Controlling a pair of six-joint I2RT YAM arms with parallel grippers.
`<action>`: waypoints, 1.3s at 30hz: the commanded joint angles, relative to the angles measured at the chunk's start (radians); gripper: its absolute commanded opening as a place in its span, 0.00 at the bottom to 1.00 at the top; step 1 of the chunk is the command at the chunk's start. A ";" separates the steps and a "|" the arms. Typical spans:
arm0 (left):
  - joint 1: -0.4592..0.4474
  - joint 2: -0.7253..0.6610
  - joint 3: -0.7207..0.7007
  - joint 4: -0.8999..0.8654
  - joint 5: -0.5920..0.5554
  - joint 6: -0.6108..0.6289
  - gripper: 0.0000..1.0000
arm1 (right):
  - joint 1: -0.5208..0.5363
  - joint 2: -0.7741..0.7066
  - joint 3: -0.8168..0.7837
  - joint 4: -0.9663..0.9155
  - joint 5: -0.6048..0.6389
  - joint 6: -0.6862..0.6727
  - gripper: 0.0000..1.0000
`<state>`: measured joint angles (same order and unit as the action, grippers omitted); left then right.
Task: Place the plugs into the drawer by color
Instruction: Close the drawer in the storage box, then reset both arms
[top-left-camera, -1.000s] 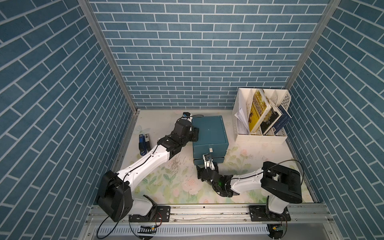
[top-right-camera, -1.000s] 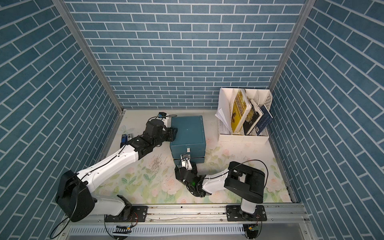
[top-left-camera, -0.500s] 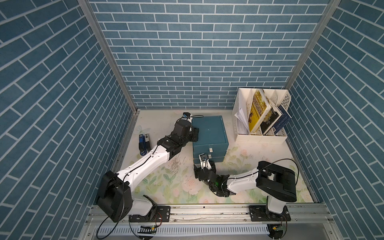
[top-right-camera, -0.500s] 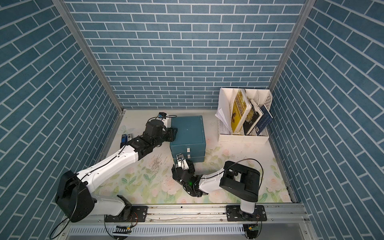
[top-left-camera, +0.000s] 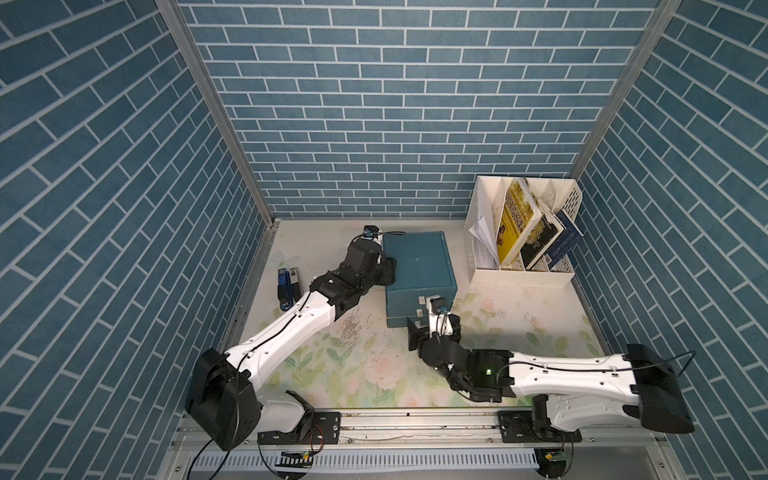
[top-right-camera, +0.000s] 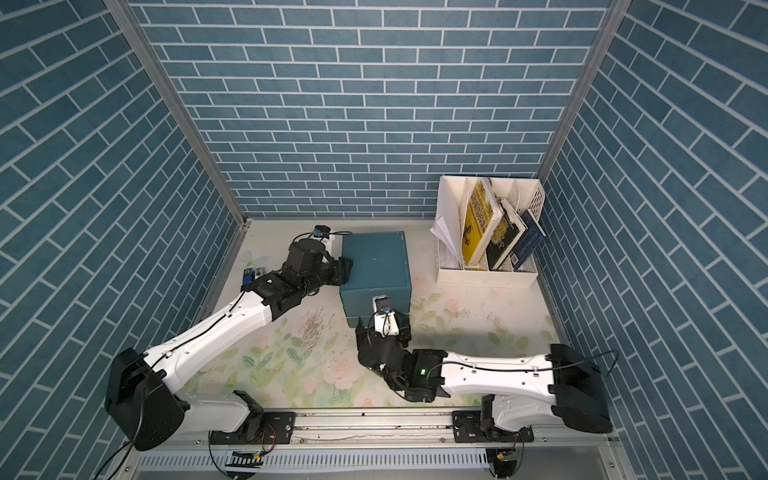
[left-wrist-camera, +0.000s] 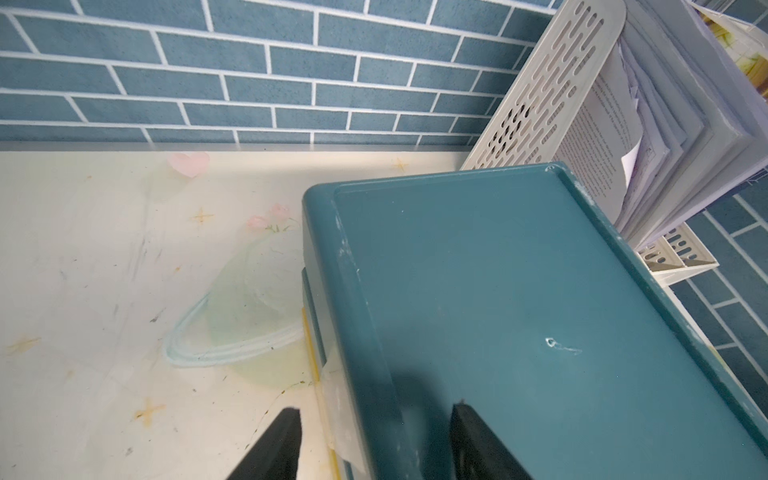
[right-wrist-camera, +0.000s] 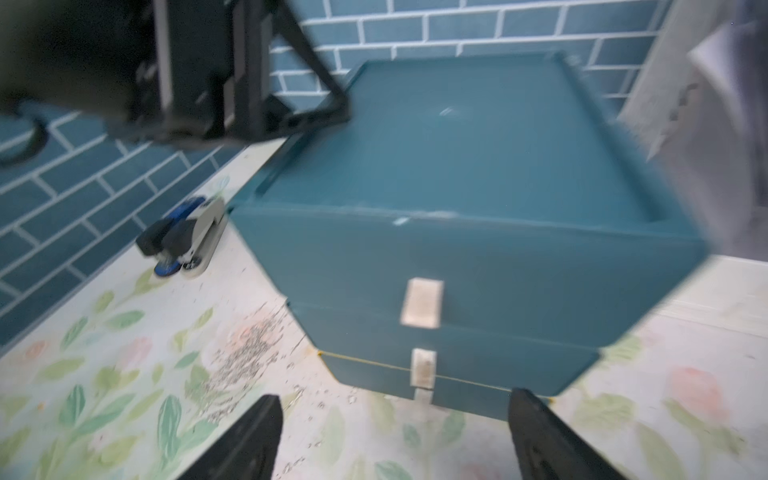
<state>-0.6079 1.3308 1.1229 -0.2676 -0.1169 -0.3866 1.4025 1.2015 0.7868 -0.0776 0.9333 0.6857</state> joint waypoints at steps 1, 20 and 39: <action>0.000 -0.098 0.075 -0.016 -0.112 0.015 0.64 | -0.021 -0.113 0.010 -0.320 0.182 0.128 0.97; 0.416 0.023 -0.298 0.371 -0.613 0.114 1.00 | -1.246 -0.494 -0.546 0.350 -0.142 -0.316 1.00; 0.528 0.104 -0.768 1.195 -0.378 0.244 0.98 | -1.440 0.164 -0.518 1.081 -0.734 -0.664 1.00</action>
<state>-0.0895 1.4189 0.3527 0.7937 -0.5411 -0.1871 -0.0235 1.3079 0.1875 0.9062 0.4446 0.1894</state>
